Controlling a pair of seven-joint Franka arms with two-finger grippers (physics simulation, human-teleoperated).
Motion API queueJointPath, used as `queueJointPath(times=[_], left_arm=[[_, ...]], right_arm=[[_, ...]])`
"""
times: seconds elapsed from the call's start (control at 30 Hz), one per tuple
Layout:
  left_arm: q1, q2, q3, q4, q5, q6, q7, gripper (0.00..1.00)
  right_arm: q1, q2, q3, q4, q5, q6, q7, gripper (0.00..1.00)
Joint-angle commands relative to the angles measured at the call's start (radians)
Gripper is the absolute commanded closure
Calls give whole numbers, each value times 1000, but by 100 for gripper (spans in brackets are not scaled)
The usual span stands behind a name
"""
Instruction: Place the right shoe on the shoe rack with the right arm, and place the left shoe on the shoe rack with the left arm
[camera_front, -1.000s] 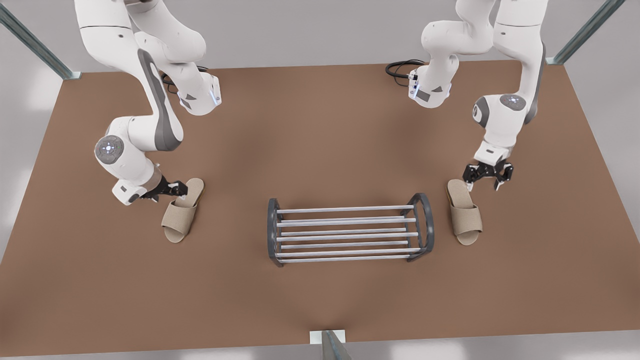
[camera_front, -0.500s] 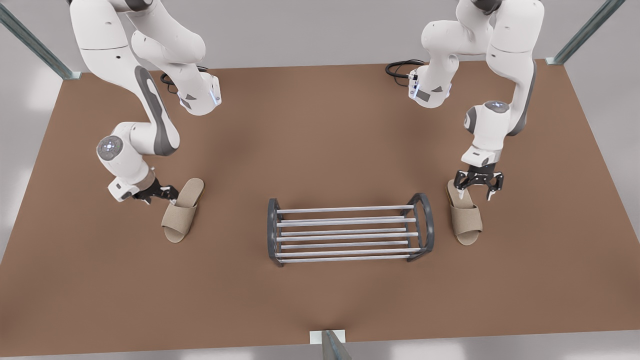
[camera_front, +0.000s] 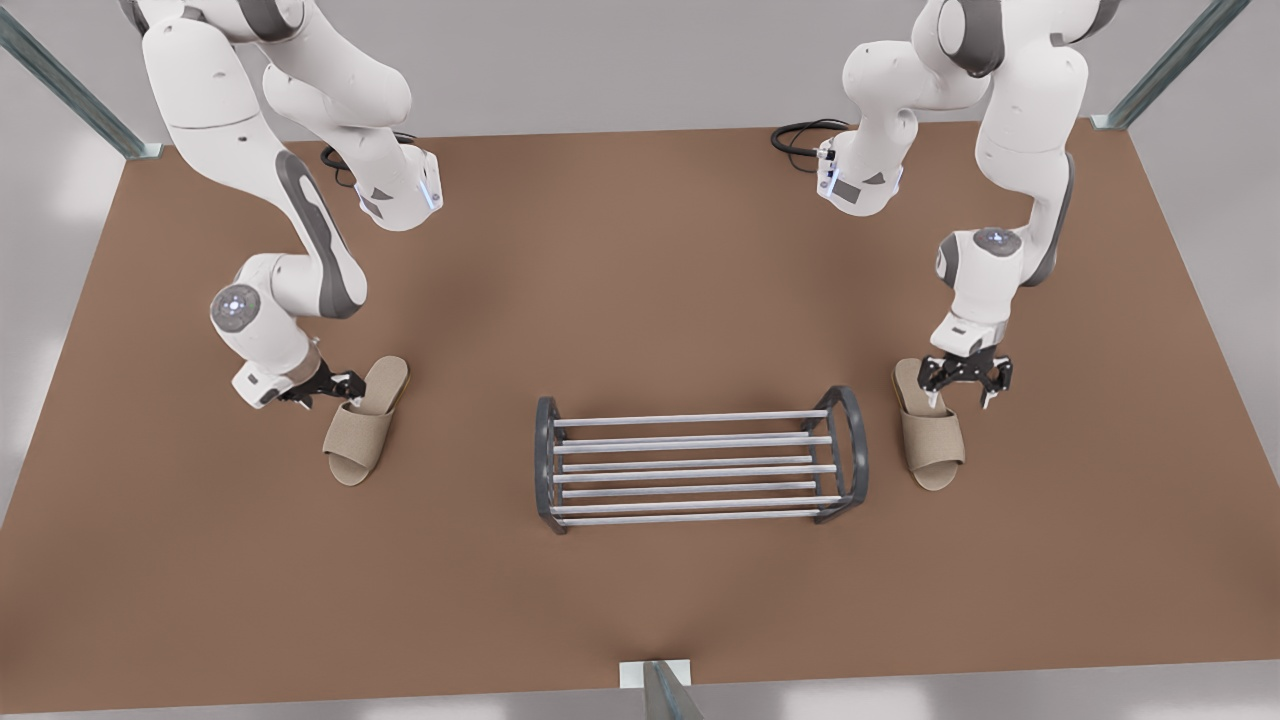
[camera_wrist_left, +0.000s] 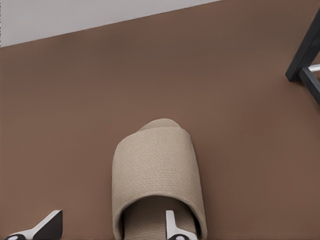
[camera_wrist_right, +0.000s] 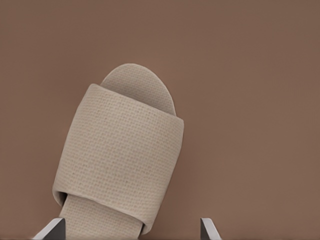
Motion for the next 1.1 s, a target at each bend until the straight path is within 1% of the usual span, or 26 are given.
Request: queueJointPath(times=[0.0,0.03,0.1,0.13,0.27,0.4,0.53,0.6,0.87,0.9,0.93,0.97,1.07], left_arm=[[2,8,15,5,-8,1,-6,0],[2,16,23,5,-14,1,-10,0],[2,30,30,5,-27,2,-15,0],[4,39,29,5,-36,2,-18,0],[2,66,29,19,-46,2,-19,0],[2,114,20,65,-62,2,-21,0],[1,129,13,71,-74,2,-21,0],[-1,135,12,75,-79,2,-21,0],[-4,158,9,98,-83,2,-32,1],[-5,158,9,97,-82,2,-32,12],[-5,160,9,98,-83,2,-32,20],[-5,163,9,98,-82,1,-32,22],[-5,169,9,100,-82,2,-32,26]], right_arm=[[-4,9,0,6,-16,8,-49,0],[-4,9,0,8,-16,8,-49,0],[-4,12,0,8,-17,8,-50,5],[-3,21,0,12,-19,8,-50,5],[-12,46,-5,35,-65,9,-50,5],[-24,52,-5,40,-83,9,-50,5],[-31,55,-5,44,-97,9,-50,6],[-32,61,-5,40,-97,9,-49,7],[-37,90,-6,44,-102,26,-50,7],[-37,95,-6,44,-102,26,-50,8],[-37,96,-6,44,-102,29,-50,10],[-37,98,-6,44,-102,28,-49,14],[-37,102,-8,44,-102,28,-47,14]])
